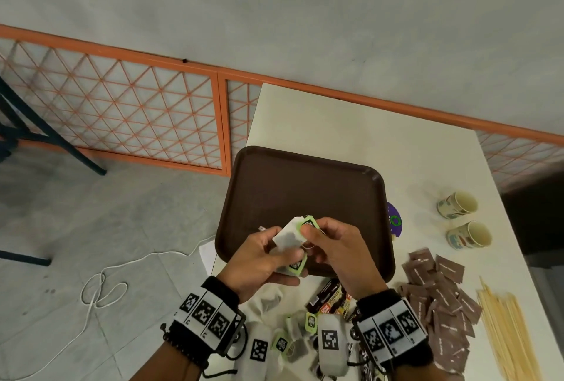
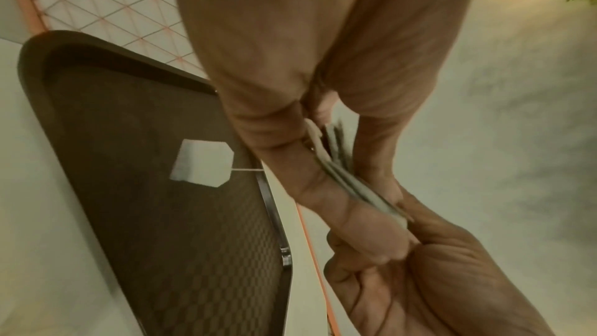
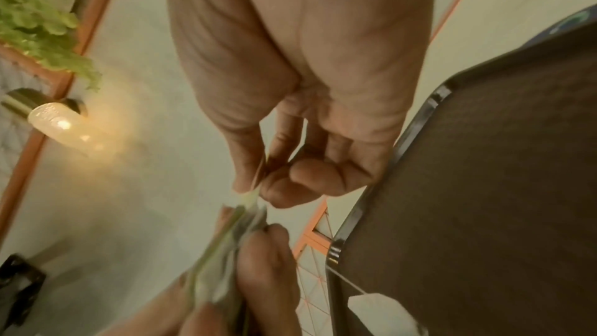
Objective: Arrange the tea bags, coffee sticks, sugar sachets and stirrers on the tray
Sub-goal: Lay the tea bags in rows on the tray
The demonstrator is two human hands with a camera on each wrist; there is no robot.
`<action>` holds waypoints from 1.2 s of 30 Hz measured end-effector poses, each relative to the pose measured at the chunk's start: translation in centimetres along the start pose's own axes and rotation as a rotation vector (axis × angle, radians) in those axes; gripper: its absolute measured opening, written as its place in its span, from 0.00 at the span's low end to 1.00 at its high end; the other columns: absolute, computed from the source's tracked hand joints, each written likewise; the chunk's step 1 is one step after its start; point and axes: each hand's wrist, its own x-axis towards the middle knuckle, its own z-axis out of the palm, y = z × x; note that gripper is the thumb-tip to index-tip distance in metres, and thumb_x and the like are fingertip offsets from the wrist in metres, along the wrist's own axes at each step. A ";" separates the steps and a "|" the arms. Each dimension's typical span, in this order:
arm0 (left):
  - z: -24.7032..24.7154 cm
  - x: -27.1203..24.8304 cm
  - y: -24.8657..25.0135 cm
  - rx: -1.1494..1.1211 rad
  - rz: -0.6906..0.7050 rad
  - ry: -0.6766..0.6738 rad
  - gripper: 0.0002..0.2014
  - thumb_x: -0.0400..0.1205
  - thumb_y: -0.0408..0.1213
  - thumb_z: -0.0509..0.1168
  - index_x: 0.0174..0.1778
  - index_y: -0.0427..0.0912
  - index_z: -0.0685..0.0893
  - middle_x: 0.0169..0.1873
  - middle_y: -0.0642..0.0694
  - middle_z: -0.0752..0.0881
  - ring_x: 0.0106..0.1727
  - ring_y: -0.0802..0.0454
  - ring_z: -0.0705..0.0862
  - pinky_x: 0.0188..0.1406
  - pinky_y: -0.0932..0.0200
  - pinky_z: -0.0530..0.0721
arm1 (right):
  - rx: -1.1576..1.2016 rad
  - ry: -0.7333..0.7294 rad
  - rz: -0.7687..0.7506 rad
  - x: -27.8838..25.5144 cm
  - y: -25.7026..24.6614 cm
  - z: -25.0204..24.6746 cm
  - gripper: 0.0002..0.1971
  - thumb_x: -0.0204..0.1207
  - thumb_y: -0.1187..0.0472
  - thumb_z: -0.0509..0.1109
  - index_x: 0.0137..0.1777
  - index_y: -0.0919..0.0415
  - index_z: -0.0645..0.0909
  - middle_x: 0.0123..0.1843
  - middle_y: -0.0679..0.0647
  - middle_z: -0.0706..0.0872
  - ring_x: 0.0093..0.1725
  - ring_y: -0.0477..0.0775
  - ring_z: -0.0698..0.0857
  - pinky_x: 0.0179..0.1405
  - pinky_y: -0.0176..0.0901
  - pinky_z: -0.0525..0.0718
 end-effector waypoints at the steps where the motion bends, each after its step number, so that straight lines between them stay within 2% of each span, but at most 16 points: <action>1: 0.1 0.1 0.1 0.015 -0.005 -0.019 0.16 0.78 0.30 0.73 0.60 0.35 0.81 0.43 0.42 0.90 0.45 0.40 0.91 0.38 0.52 0.91 | 0.008 0.027 0.000 0.0 -0.2 -0.3 0.10 0.78 0.55 0.73 0.49 0.63 0.88 0.37 0.56 0.88 0.34 0.47 0.83 0.35 0.42 0.79; 4: 0.1 0.5 -0.1 0.066 -0.017 -0.020 0.16 0.75 0.27 0.75 0.55 0.34 0.79 0.45 0.38 0.87 0.44 0.37 0.91 0.36 0.49 0.90 | 0.023 0.071 -0.020 -0.2 -1.7 -1.6 0.12 0.77 0.52 0.73 0.48 0.62 0.88 0.38 0.55 0.88 0.36 0.48 0.83 0.36 0.42 0.79; 8: -0.3 1.3 -0.3 0.096 -0.081 -0.025 0.25 0.76 0.27 0.74 0.66 0.47 0.74 0.45 0.36 0.83 0.48 0.31 0.91 0.42 0.41 0.90 | 0.262 -0.011 -0.024 -0.3 -5.3 -4.3 0.16 0.71 0.54 0.74 0.53 0.64 0.84 0.49 0.64 0.90 0.41 0.54 0.87 0.37 0.41 0.85; 10: -0.1 1.5 0.2 0.047 -0.075 -0.050 0.23 0.80 0.26 0.69 0.68 0.51 0.77 0.47 0.36 0.83 0.50 0.32 0.91 0.40 0.45 0.90 | 0.313 -0.085 -0.045 -0.5 -6.8 -5.4 0.13 0.71 0.58 0.74 0.52 0.65 0.82 0.47 0.66 0.89 0.38 0.56 0.88 0.33 0.39 0.85; 12: 0.3 1.5 1.2 -0.025 -0.036 -0.064 0.16 0.84 0.25 0.63 0.63 0.47 0.85 0.49 0.38 0.84 0.49 0.37 0.91 0.36 0.51 0.89 | 0.241 -0.133 -0.046 -0.5 -7.2 -5.8 0.11 0.71 0.62 0.74 0.51 0.65 0.81 0.42 0.64 0.89 0.34 0.54 0.87 0.30 0.37 0.84; 14: 0.7 1.4 2.4 -0.094 -0.001 -0.073 0.11 0.84 0.30 0.63 0.56 0.41 0.89 0.49 0.38 0.87 0.47 0.43 0.90 0.35 0.54 0.89 | 0.139 -0.155 -0.024 -0.3 -6.8 -5.4 0.10 0.69 0.64 0.76 0.50 0.64 0.83 0.39 0.61 0.88 0.31 0.51 0.84 0.29 0.36 0.82; 16: 1.1 1.1 3.6 -0.163 0.020 -0.099 0.14 0.83 0.39 0.63 0.56 0.37 0.89 0.48 0.34 0.89 0.45 0.44 0.90 0.35 0.54 0.90 | 0.074 -0.146 0.003 0.1 -6.1 -4.8 0.12 0.66 0.63 0.79 0.49 0.63 0.83 0.39 0.57 0.88 0.31 0.50 0.82 0.30 0.37 0.81; 18: 1.4 0.9 4.3 -0.099 0.054 -0.106 0.18 0.82 0.45 0.64 0.58 0.35 0.88 0.49 0.33 0.89 0.47 0.44 0.90 0.37 0.54 0.90 | 0.053 -0.159 0.025 0.5 -5.5 -3.9 0.14 0.66 0.64 0.80 0.51 0.62 0.83 0.42 0.57 0.89 0.32 0.49 0.81 0.32 0.39 0.80; 20: 1.5 0.8 4.4 0.025 0.110 -0.054 0.17 0.79 0.45 0.68 0.56 0.35 0.87 0.47 0.37 0.90 0.47 0.45 0.90 0.38 0.56 0.89 | 0.049 -0.182 0.036 0.9 -5.1 -3.2 0.17 0.67 0.65 0.81 0.54 0.63 0.82 0.47 0.59 0.90 0.35 0.51 0.82 0.34 0.41 0.80; 23: 1.3 1.0 4.4 0.072 0.152 0.053 0.12 0.79 0.39 0.71 0.53 0.35 0.88 0.43 0.42 0.91 0.45 0.46 0.92 0.39 0.56 0.90 | 0.043 -0.176 0.056 1.1 -4.8 -2.7 0.21 0.64 0.61 0.82 0.58 0.60 0.83 0.52 0.61 0.90 0.42 0.56 0.83 0.40 0.47 0.81; 25: 1.0 1.2 4.2 0.102 0.166 0.098 0.10 0.80 0.38 0.70 0.53 0.36 0.88 0.43 0.41 0.91 0.45 0.45 0.92 0.39 0.55 0.90 | 0.094 -0.153 0.098 1.0 -4.5 -2.7 0.19 0.65 0.57 0.81 0.57 0.56 0.86 0.49 0.60 0.89 0.42 0.55 0.82 0.40 0.46 0.80; 28: 0.9 1.3 4.1 0.155 0.186 0.182 0.09 0.80 0.38 0.71 0.51 0.37 0.89 0.42 0.40 0.92 0.44 0.45 0.92 0.38 0.53 0.91 | 0.080 -0.107 0.120 1.0 -3.5 -1.9 0.14 0.68 0.51 0.77 0.50 0.57 0.89 0.41 0.58 0.86 0.39 0.54 0.79 0.38 0.43 0.78; 30: 0.7 1.6 3.9 0.232 0.214 0.271 0.08 0.80 0.38 0.71 0.51 0.39 0.90 0.42 0.42 0.91 0.43 0.47 0.92 0.38 0.49 0.92 | 0.050 -0.084 0.114 1.8 -3.0 -1.3 0.13 0.69 0.50 0.77 0.49 0.57 0.90 0.39 0.58 0.86 0.39 0.54 0.79 0.38 0.44 0.78; 33: -0.5 1.0 3.7 0.409 0.259 0.446 0.04 0.82 0.37 0.70 0.49 0.45 0.90 0.41 0.48 0.90 0.39 0.54 0.91 0.33 0.53 0.92 | 0.050 -0.053 0.129 5.3 -2.6 -1.1 0.12 0.73 0.51 0.76 0.50 0.57 0.90 0.38 0.57 0.85 0.37 0.52 0.78 0.37 0.43 0.76; 34: -1.0 0.6 3.6 0.447 0.259 0.450 0.04 0.82 0.36 0.70 0.47 0.46 0.91 0.40 0.50 0.89 0.37 0.54 0.91 0.32 0.54 0.91 | 0.050 -0.035 0.148 7.3 -2.4 -1.0 0.10 0.74 0.54 0.76 0.50 0.59 0.90 0.37 0.57 0.84 0.36 0.51 0.78 0.35 0.41 0.75; 36: -1.9 -0.6 3.3 0.503 0.185 0.349 0.06 0.82 0.34 0.70 0.44 0.49 0.91 0.37 0.51 0.89 0.35 0.53 0.91 0.32 0.55 0.91 | 0.022 -0.015 0.209 12.1 -1.5 0.2 0.06 0.75 0.59 0.77 0.48 0.61 0.89 0.35 0.56 0.84 0.32 0.47 0.78 0.29 0.35 0.73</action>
